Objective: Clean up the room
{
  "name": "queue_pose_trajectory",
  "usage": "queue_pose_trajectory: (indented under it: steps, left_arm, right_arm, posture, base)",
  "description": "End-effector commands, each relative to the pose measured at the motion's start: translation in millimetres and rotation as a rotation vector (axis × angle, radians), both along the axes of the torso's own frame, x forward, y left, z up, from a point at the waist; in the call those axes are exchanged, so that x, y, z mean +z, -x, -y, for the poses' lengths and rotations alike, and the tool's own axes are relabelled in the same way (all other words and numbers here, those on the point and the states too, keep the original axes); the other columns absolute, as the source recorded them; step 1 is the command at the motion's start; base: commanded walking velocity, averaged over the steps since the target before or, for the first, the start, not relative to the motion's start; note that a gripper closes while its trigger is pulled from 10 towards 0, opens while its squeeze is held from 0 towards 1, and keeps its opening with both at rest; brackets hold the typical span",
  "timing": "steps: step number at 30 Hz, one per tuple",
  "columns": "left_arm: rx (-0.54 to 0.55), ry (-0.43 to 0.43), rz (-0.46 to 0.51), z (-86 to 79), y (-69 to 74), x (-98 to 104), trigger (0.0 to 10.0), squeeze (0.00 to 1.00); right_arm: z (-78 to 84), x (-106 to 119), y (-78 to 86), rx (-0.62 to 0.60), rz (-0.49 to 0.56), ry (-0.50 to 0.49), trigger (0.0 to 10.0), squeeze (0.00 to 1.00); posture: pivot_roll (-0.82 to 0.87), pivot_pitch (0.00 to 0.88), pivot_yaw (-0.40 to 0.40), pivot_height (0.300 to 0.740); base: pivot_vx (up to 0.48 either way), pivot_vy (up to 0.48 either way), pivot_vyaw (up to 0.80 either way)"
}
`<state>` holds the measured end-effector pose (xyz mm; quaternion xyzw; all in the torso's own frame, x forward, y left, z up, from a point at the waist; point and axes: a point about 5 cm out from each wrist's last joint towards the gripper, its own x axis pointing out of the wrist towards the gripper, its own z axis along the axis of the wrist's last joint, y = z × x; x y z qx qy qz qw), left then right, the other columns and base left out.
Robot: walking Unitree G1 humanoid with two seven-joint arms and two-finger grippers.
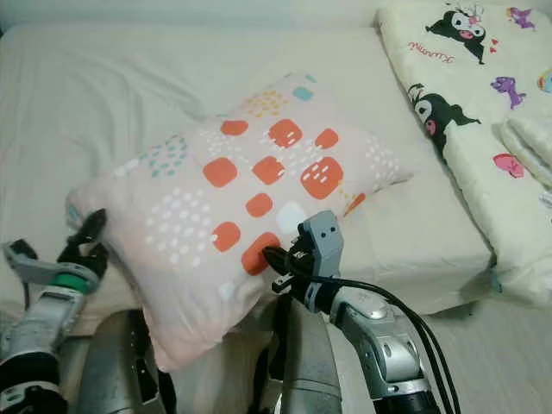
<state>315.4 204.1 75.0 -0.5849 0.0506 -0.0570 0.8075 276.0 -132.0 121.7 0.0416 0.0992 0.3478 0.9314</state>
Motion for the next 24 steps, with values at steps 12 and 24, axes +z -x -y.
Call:
queue_pose_trajectory:
  steps: [12,24]
  left_arm:
    - [-0.140,-0.102,-0.030,32.4,-0.8,-11.3,0.0,0.00]
    - [-0.199,-0.196,0.056,22.7,1.2,-0.1,0.0,0.00]
  right_arm:
    - [-5.0,-2.6,3.0,0.019,-0.006,0.017,10.0,0.00]
    - [-4.4,-0.9,-4.0,-0.019,0.010,0.019,10.0,0.00]
  posture:
    - [-0.01,0.167,-0.013,0.552]
    - [0.00,0.188,-0.018,0.552]
  base:
    - [0.000,0.000,0.00]
    - [0.000,0.000,0.00]
